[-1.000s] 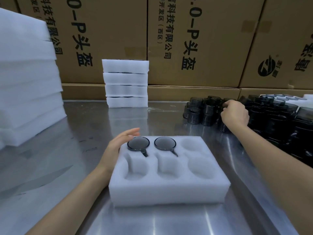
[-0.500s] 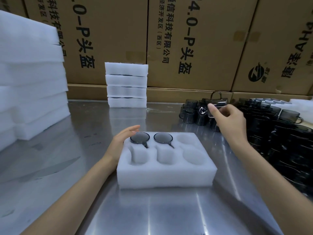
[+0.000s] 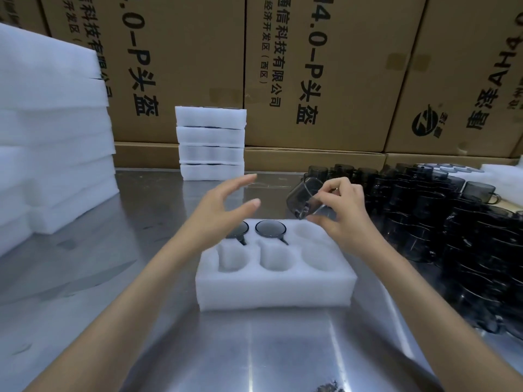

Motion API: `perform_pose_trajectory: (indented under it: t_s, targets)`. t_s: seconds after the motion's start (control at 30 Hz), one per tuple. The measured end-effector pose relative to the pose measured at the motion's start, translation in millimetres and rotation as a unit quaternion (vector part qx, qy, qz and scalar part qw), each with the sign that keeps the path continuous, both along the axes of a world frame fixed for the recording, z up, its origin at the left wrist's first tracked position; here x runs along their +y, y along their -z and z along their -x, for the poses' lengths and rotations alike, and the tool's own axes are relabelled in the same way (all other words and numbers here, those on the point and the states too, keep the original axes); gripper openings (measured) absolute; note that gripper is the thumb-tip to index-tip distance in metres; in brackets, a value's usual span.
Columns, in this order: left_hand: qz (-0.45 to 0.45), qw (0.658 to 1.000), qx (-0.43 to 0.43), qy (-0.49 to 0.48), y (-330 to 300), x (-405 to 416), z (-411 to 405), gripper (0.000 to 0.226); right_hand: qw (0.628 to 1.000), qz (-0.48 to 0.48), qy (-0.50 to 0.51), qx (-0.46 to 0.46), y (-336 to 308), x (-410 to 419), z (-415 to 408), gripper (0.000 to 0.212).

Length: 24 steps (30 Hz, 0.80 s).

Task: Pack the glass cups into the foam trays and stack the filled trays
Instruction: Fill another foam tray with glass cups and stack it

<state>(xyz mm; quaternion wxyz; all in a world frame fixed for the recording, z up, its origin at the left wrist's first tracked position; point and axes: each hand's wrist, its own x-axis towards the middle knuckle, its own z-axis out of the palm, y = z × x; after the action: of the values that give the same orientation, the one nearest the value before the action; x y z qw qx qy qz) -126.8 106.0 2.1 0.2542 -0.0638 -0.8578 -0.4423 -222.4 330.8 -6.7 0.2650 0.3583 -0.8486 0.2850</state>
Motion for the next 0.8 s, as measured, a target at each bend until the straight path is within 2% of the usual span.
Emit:
perform_pose_trajectory:
  t_s: [0.13,0.2,0.3,0.33,0.4,0.43,0.47,0.57,0.6,0.7,0.8]
  targets:
    - [0.084,0.995,-0.013,0.048,-11,30,13,0.065,0.999,-0.012,-0.032,0.025,-1,-4,-6,0.015]
    - [0.09,0.993,-0.037,0.069,-15,40,21,0.07,0.999,-0.019,-0.04,0.019,-1,-4,-7,0.013]
    - [0.092,0.994,-0.003,0.051,-14,50,30,0.066,0.995,0.019,-0.067,-0.066,0,-2,-10,0.022]
    - [0.094,0.995,0.025,0.032,-12,52,32,0.064,0.983,0.074,-0.104,-0.133,-1,-2,-13,0.031]
    - [0.086,0.994,0.066,-0.004,-6,54,34,0.064,0.918,0.214,-0.191,-0.272,-4,-4,-18,0.041]
    - [0.082,0.994,0.077,-0.015,-3,54,35,0.063,0.894,0.255,-0.204,-0.306,-4,-5,-19,0.041]
    - [0.082,0.993,0.085,-0.021,0,55,35,0.063,0.891,0.266,-0.196,-0.31,-4,-7,-21,0.04]
    - [0.091,0.991,0.102,-0.012,5,60,37,0.062,0.948,0.208,-0.107,-0.216,1,-9,-20,0.053]
    - [0.088,0.992,0.092,0.002,7,61,38,0.063,0.955,0.206,-0.083,-0.195,2,-9,-18,0.054]
    - [0.134,0.991,0.015,0.025,15,60,39,0.075,0.962,0.206,-0.04,-0.175,6,-5,-11,0.054]
    - [0.186,0.981,-0.048,0.021,20,56,36,0.069,0.964,0.192,-0.022,-0.18,11,-2,-9,0.055]
